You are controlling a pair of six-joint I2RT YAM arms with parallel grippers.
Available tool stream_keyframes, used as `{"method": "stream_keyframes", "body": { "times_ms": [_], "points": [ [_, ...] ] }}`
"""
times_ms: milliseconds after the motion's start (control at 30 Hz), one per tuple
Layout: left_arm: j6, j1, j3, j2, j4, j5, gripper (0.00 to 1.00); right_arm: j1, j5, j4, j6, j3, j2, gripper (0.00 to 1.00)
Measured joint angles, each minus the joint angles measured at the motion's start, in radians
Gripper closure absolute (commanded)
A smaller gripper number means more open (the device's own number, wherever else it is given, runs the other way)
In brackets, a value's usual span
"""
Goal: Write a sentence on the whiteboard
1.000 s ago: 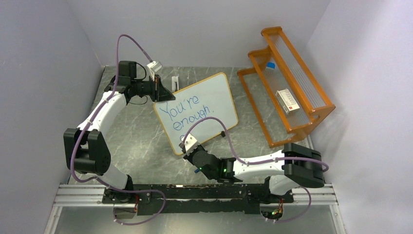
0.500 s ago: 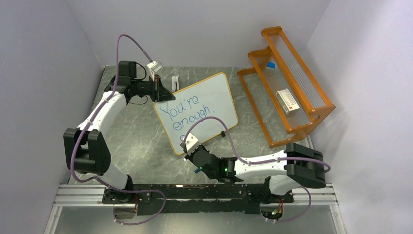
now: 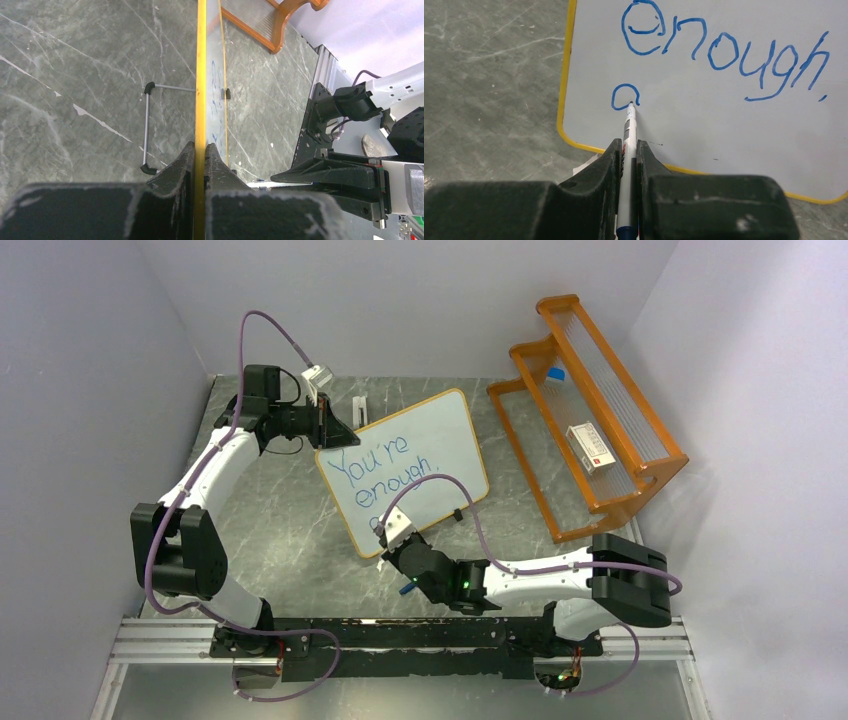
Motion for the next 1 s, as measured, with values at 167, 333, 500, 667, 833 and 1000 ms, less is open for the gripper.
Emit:
{"method": "stream_keyframes", "body": {
  "times_ms": [167,333,500,667,833,1000],
  "points": [
    [0.000,0.000,0.000,0.000,0.000,0.000,0.95,-0.006,0.008,0.020,-0.001,0.000,0.000,1.00],
    [0.000,0.000,0.000,0.000,0.000,-0.002,0.95,-0.011,0.011,0.034,0.000,0.000,0.000,1.00],
    [0.000,0.000,0.000,0.000,0.000,-0.002,0.95,-0.011,0.009,0.033,0.000,0.000,0.000,1.00],
    [0.000,0.000,0.000,0.000,0.000,-0.002,0.95,-0.011,0.007,0.029,0.001,0.000,0.000,1.00],
    [0.000,0.000,0.000,0.000,0.000,-0.002,0.95,-0.013,0.002,0.016,0.010,0.000,-0.005,1.00],
    [0.000,0.000,0.000,0.000,0.000,-0.002,0.95,-0.017,-0.004,0.008,0.021,-0.012,-0.014,1.00]
  ]
}}
